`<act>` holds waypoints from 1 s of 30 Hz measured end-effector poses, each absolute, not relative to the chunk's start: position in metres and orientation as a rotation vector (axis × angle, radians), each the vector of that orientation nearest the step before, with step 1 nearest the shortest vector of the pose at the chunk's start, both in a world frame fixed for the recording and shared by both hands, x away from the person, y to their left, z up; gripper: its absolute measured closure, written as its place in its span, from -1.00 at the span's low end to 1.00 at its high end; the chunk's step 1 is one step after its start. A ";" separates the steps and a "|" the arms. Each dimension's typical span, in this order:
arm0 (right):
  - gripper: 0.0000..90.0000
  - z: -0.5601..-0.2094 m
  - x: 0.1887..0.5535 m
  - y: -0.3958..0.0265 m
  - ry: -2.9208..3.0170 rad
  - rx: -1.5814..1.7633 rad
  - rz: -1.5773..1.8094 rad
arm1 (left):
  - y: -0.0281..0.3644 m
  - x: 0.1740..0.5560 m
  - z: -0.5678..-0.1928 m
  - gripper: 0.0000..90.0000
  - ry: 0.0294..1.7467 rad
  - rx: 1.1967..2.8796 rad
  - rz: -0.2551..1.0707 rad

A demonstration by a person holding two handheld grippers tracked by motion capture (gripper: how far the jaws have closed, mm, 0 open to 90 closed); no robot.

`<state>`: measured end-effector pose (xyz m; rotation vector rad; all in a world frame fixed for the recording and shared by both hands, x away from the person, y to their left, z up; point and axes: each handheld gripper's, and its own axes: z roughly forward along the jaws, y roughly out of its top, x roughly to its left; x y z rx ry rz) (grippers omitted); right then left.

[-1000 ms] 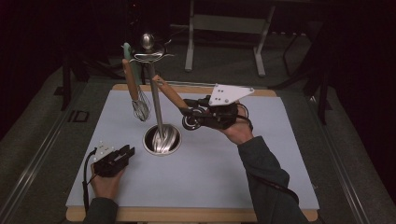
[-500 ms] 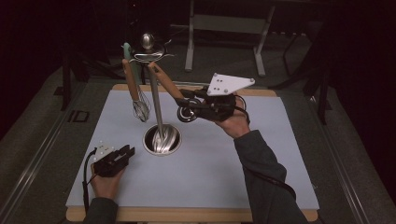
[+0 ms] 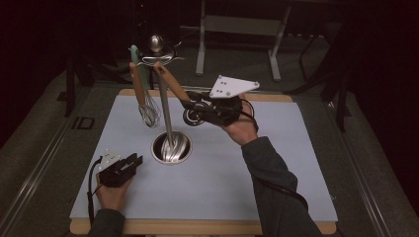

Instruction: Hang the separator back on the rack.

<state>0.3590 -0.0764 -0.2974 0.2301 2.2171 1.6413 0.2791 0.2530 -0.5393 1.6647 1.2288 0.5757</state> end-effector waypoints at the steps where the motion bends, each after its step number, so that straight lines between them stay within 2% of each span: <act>1: 0.57 -0.298 0.359 -0.075 2.213 0.234 1.638 | 0.253 0.279 -0.539 0.54 1.228 1.665 0.576; 15: 0.54 -0.304 0.358 -0.064 2.239 0.275 1.551 | 0.253 0.279 -0.539 0.54 1.227 1.665 0.576; 20: 0.43 -0.304 0.358 -0.063 2.243 0.271 1.565 | 0.253 0.279 -0.539 0.54 1.227 1.664 0.575; 21: 0.33 -0.305 0.357 -0.061 2.258 0.263 1.558 | 0.253 0.279 -0.539 0.54 1.227 1.664 0.576; 30: 0.25 -0.305 0.353 -0.063 2.280 0.231 1.551 | 0.253 0.279 -0.539 0.54 1.227 1.664 0.576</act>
